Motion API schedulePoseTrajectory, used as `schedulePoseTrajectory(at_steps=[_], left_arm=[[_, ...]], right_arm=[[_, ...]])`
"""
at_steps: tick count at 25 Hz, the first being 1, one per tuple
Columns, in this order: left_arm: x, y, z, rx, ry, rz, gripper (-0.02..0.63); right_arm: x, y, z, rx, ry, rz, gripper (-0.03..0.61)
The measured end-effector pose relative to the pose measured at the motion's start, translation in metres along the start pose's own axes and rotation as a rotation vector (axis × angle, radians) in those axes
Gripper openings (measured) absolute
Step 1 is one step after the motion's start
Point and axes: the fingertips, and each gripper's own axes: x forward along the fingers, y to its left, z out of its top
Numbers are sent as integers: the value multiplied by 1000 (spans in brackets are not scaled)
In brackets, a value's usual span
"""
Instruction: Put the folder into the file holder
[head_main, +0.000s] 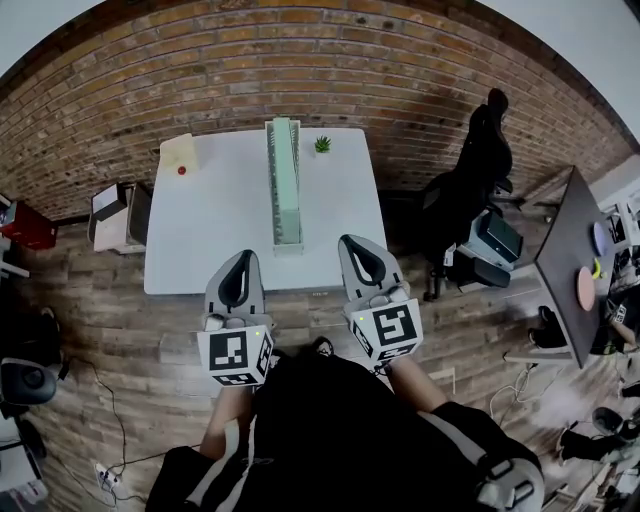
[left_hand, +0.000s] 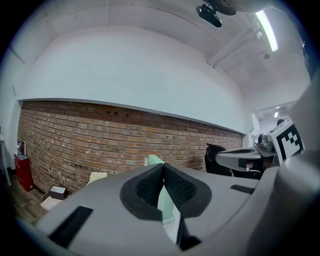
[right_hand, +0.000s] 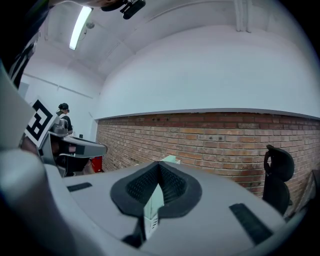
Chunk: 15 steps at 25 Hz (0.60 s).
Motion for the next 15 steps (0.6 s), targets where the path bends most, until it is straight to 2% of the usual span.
schedulePoseTrajectory(at_steps=[15], left_arm=[[2, -5, -10, 2, 19, -1, 23]], right_arm=[[-7, -6, -8, 15, 10, -7, 8]])
